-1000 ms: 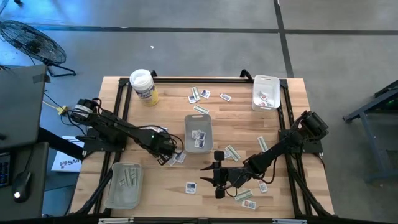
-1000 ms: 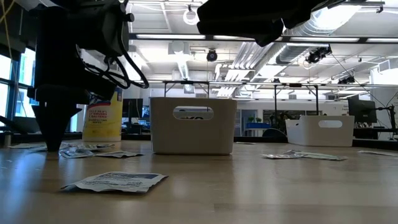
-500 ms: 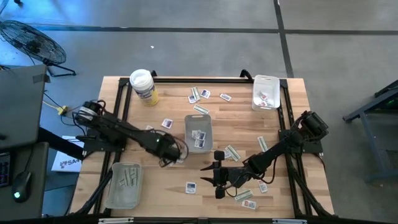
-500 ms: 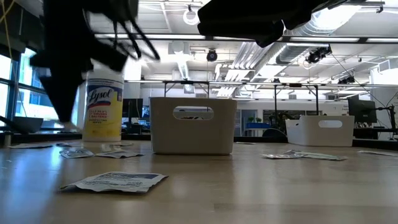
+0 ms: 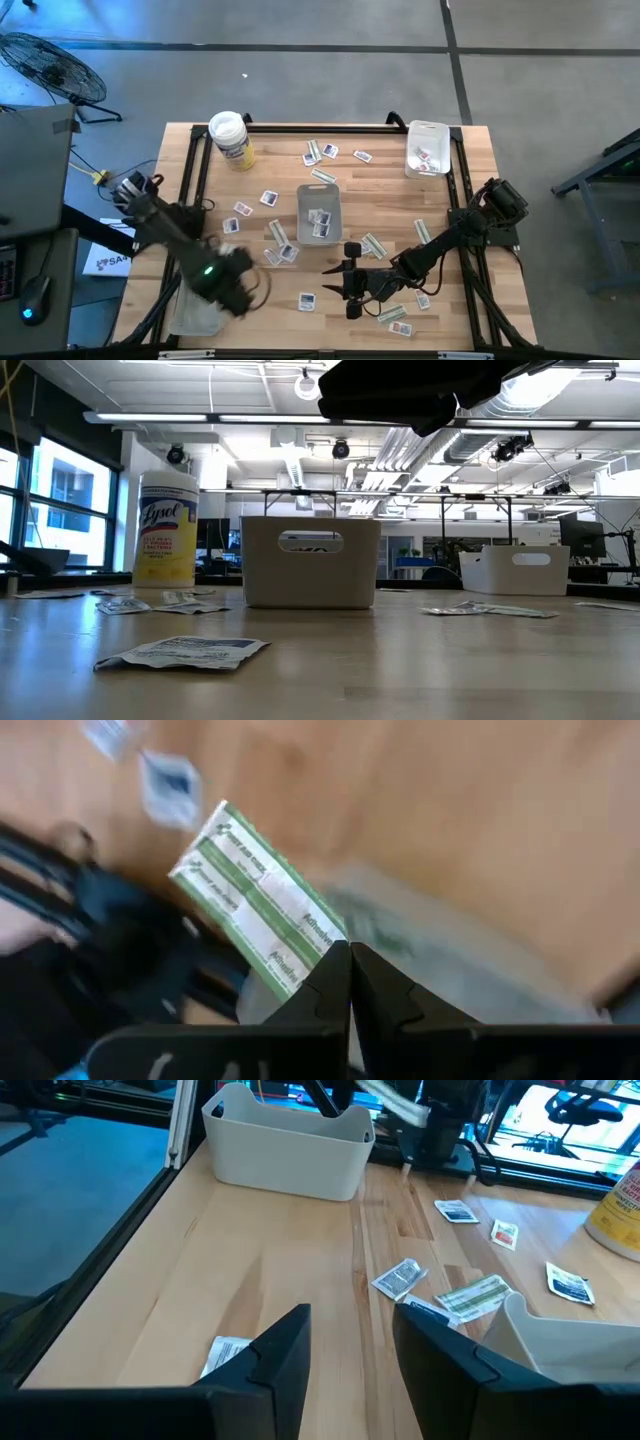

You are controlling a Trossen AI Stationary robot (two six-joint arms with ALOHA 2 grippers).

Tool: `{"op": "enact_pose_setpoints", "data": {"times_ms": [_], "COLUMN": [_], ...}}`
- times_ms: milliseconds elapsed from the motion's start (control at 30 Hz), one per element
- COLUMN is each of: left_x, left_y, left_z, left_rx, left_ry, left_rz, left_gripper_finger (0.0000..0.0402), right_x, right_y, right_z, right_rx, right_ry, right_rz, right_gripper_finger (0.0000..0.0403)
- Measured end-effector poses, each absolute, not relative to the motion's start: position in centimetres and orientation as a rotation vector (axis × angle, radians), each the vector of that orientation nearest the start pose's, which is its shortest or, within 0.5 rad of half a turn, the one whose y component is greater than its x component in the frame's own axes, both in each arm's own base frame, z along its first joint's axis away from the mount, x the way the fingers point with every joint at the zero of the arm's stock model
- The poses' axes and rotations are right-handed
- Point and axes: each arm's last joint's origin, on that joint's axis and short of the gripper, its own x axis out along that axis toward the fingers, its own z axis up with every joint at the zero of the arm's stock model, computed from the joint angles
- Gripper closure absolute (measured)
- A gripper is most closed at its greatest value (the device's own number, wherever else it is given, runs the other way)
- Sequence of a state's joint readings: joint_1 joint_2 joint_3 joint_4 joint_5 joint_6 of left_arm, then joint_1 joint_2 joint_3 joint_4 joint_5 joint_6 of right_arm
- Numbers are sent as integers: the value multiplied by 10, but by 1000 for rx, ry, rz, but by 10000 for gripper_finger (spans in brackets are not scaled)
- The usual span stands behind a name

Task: Pick & Place First Aid Supplies
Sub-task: Put the green pad into the bottom gray bin

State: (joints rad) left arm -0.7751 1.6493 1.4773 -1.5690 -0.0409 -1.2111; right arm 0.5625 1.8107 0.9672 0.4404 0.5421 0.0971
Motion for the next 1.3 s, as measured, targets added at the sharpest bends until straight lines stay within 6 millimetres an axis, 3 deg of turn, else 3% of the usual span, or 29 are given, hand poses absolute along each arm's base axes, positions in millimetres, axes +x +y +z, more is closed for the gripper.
{"op": "enact_pose_setpoints", "data": {"times_ms": [167, 333, 700, 1000, 1300], "left_x": [163, 140, 138, 139, 139], "left_y": [-221, -228, -202, -186, -186], "left_z": [286, 274, 229, 195, 187], "left_rx": [-275, -288, -453, -538, -548], "left_ry": [1690, 1734, 1681, 1764, 1775], "left_rz": [488, 548, 393, 434, 383], "left_gripper_finger": [401, 401, 401, 401, 392], "right_x": [326, 326, 326, 326, 328], "right_y": [188, 188, 187, 187, 183], "right_z": [181, 181, 181, 181, 181], "right_rx": [-106, -103, -106, -106, -104], "right_ry": [342, 341, 342, 342, 343], "right_rz": [2, 1, 1, 0, -11], "right_gripper_finger": [265, 265, 265, 265, 265]}}
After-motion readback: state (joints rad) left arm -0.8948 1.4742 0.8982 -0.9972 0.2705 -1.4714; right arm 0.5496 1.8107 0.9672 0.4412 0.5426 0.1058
